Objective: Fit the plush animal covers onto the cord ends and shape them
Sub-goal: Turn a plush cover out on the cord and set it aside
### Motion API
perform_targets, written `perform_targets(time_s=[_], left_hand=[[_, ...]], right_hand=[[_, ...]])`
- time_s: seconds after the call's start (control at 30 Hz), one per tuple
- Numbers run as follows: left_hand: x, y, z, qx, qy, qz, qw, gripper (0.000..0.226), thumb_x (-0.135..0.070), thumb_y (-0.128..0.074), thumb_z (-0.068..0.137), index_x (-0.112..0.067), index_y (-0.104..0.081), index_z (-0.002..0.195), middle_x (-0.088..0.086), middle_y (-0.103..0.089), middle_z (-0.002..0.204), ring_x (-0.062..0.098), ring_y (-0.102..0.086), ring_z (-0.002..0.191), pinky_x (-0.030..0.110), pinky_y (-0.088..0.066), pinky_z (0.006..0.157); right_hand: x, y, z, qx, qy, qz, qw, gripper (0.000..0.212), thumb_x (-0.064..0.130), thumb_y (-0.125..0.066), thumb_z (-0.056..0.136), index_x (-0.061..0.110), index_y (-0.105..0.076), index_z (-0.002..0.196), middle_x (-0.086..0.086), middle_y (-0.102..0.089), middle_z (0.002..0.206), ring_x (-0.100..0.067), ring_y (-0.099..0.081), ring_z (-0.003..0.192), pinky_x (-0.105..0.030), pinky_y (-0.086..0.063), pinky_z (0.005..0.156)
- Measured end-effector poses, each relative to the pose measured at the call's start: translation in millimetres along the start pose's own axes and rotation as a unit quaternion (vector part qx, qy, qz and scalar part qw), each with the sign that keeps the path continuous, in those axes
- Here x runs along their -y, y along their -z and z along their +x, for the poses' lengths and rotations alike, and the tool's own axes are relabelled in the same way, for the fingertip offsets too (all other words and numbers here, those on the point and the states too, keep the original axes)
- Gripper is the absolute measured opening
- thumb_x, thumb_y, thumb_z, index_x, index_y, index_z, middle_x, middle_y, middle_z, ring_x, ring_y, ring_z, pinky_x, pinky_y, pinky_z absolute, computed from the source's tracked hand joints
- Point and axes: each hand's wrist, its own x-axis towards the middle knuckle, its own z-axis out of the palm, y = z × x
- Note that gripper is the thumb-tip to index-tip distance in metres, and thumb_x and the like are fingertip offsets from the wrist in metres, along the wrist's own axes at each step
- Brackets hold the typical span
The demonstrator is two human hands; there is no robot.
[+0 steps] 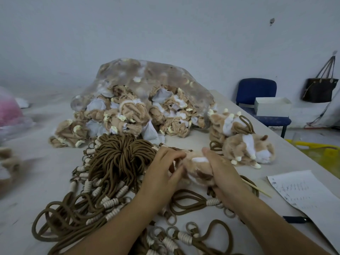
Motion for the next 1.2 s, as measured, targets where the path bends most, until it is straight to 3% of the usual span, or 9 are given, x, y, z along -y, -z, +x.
perform_targets(time_s=[0.17, 0.3, 0.4, 0.53, 0.67, 0.77, 0.93, 1.1, 1.2], left_hand=[[3, 6, 2, 0.044, 0.161, -0.228, 0.959, 0.038, -0.010, -0.059, 0.094, -0.045, -0.074, 0.098, -0.022, -0.069, 0.110, -0.002, -0.062, 0.107, 0.014, -0.050, 0.085], [1, 5, 3, 0.060, 0.170, -0.216, 0.960, 0.031, -0.019, -0.068, 0.089, -0.049, -0.073, 0.098, -0.024, -0.066, 0.111, -0.006, -0.060, 0.108, 0.026, -0.050, 0.095], [0, 6, 4, 0.086, 0.152, -0.160, 0.972, 0.035, -0.015, -0.065, 0.091, -0.051, -0.066, 0.096, -0.022, -0.061, 0.113, -0.010, -0.055, 0.107, 0.014, -0.044, 0.095], [-2, 7, 3, 0.093, 0.180, -0.160, 0.966, 0.025, -0.017, -0.065, 0.091, -0.041, -0.070, 0.095, -0.013, -0.057, 0.119, -0.002, -0.056, 0.110, 0.015, -0.046, 0.095], [-7, 10, 0, 0.105, 0.284, -0.311, 0.901, 0.010, -0.019, -0.070, 0.086, -0.028, -0.074, 0.088, 0.001, -0.075, 0.097, 0.015, -0.071, 0.092, 0.025, -0.056, 0.076], [-7, 10, 3, 0.075, 0.312, -0.322, 0.891, 0.017, -0.013, -0.069, 0.087, -0.028, -0.075, 0.084, 0.003, -0.076, 0.091, 0.017, -0.071, 0.082, 0.027, -0.055, 0.069], [-8, 13, 10, 0.037, 0.359, -0.367, 0.857, 0.022, -0.009, -0.066, 0.086, -0.027, -0.074, 0.077, 0.005, -0.075, 0.086, 0.019, -0.071, 0.076, 0.031, -0.056, 0.067], [-7, 17, 14, 0.069, 0.356, -0.401, 0.841, 0.020, 0.003, -0.060, 0.087, -0.016, -0.063, 0.088, 0.000, -0.059, 0.076, 0.015, -0.047, 0.073, 0.028, -0.037, 0.068], [-10, 20, 12, 0.132, 0.361, -0.462, 0.800, 0.016, 0.001, -0.062, 0.083, -0.013, -0.062, 0.091, 0.002, -0.057, 0.079, 0.014, -0.046, 0.072, 0.026, -0.037, 0.065]], right_hand=[[-1, 2, -6, 0.041, 0.069, -0.093, 0.992, 0.037, 0.046, -0.046, 0.096, 0.028, -0.075, 0.079, -0.006, -0.073, 0.075, -0.014, -0.066, 0.066, -0.025, -0.052, 0.058], [3, 2, -10, 0.059, 0.147, -0.157, 0.975, 0.036, 0.054, -0.044, 0.086, 0.034, -0.071, 0.072, 0.004, -0.067, 0.066, -0.005, -0.059, 0.060, -0.018, -0.047, 0.055], [4, 4, -13, 0.076, 0.189, -0.195, 0.959, 0.033, 0.055, -0.045, 0.085, 0.038, -0.069, 0.071, 0.009, -0.067, 0.069, 0.001, -0.059, 0.063, -0.012, -0.045, 0.058], [3, 3, -12, 0.093, 0.196, -0.223, 0.950, 0.034, 0.048, -0.046, 0.087, 0.028, -0.067, 0.069, 0.003, -0.066, 0.070, -0.004, -0.060, 0.064, -0.017, -0.046, 0.060], [3, 1, -17, 0.156, 0.210, -0.222, 0.939, 0.044, 0.054, -0.045, 0.086, 0.018, -0.065, 0.069, 0.003, -0.063, 0.068, -0.004, -0.057, 0.064, -0.018, -0.045, 0.062], [-2, -6, -17, 0.171, 0.226, -0.222, 0.933, 0.050, 0.049, -0.045, 0.090, 0.008, -0.064, 0.070, -0.008, -0.065, 0.072, -0.022, -0.062, 0.069, -0.035, -0.051, 0.068], [-6, -7, -14, 0.072, 0.248, -0.255, 0.932, 0.045, 0.046, -0.045, 0.092, 0.015, -0.053, 0.060, 0.001, -0.052, 0.060, -0.012, -0.049, 0.056, -0.028, -0.041, 0.056], [-7, 14, 1, -0.031, 0.229, -0.254, 0.939, 0.047, 0.050, -0.042, 0.091, 0.021, -0.049, 0.054, 0.002, -0.049, 0.054, -0.005, -0.045, 0.051, -0.027, -0.036, 0.053], [-7, 25, 11, -0.108, 0.178, -0.199, 0.958, 0.044, 0.039, -0.046, 0.096, 0.028, -0.067, 0.059, 0.005, -0.059, 0.051, 0.001, -0.051, 0.050, -0.016, -0.039, 0.052]])
